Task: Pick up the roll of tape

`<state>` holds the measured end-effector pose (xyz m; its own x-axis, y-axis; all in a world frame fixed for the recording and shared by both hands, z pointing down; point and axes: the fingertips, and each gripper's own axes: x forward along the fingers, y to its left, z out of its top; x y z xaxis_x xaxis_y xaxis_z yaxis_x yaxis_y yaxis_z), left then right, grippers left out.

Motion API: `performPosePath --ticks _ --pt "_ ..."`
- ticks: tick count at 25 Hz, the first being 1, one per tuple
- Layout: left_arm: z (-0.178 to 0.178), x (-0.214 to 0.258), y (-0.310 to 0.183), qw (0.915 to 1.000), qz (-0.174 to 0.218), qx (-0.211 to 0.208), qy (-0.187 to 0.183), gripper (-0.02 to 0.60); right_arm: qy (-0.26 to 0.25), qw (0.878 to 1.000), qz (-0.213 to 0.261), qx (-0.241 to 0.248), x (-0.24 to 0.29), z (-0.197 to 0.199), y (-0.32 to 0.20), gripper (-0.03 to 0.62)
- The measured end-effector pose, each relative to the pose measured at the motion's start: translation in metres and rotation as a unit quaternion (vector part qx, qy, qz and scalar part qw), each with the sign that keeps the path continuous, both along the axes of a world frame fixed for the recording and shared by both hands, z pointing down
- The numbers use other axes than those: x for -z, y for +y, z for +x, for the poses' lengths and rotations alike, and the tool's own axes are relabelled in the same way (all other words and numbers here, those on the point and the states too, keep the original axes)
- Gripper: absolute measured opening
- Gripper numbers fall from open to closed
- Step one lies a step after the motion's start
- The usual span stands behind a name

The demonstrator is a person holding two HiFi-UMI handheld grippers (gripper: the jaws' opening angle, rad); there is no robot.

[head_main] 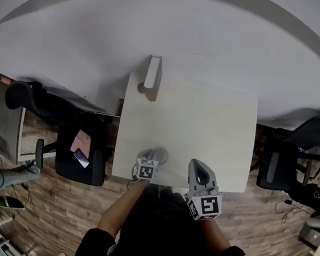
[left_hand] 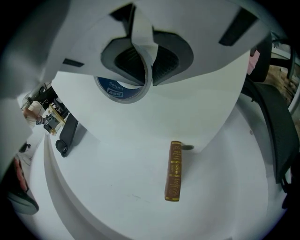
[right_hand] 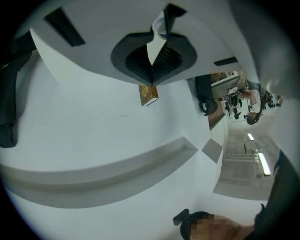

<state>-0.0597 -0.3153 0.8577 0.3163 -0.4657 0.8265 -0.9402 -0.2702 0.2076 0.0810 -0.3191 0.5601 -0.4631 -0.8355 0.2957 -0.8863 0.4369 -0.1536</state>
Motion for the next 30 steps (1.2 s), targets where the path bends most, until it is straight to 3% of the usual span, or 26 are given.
performPosePath --ticks 5,9,18,30 --pt "-0.008 0.031 0.012 0.9983 0.057 0.011 -0.008 0.067 -0.005 1.000 0.014 0.003 0.006 0.010 0.021 0.014" --pt "-0.008 0.084 0.032 0.9940 0.106 0.024 -0.012 0.067 -0.010 1.000 0.022 0.009 0.016 0.020 0.043 0.014" --pt "-0.014 0.196 0.088 0.9707 0.232 0.057 -0.019 0.066 -0.014 0.998 0.053 0.028 0.041 0.037 0.092 0.014" --pt "-0.016 0.302 0.132 0.9424 0.326 0.068 0.031 0.066 -0.021 0.998 0.064 -0.001 0.061 0.040 0.120 0.014"
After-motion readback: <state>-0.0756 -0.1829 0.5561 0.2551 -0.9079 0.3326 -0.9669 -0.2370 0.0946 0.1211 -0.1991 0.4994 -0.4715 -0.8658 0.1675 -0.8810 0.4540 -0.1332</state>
